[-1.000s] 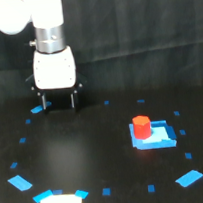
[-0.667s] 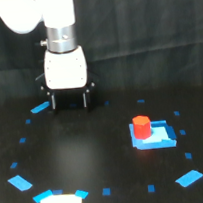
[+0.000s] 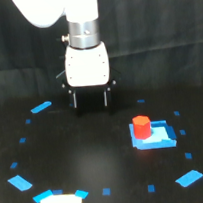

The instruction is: Pick up the red object from the table

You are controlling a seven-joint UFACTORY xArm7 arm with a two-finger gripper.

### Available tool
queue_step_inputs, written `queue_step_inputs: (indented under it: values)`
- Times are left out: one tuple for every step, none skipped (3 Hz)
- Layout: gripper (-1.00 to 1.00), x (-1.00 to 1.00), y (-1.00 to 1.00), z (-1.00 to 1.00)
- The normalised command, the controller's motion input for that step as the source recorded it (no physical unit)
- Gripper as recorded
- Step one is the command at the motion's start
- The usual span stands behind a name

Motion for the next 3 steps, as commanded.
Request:
queue_step_inputs:
  values:
    - [-1.00,-0.46,-0.93,0.31]
    - [0.41,1.00,0.31,-0.33]
    - [-0.31,1.00,0.32,-0.99]
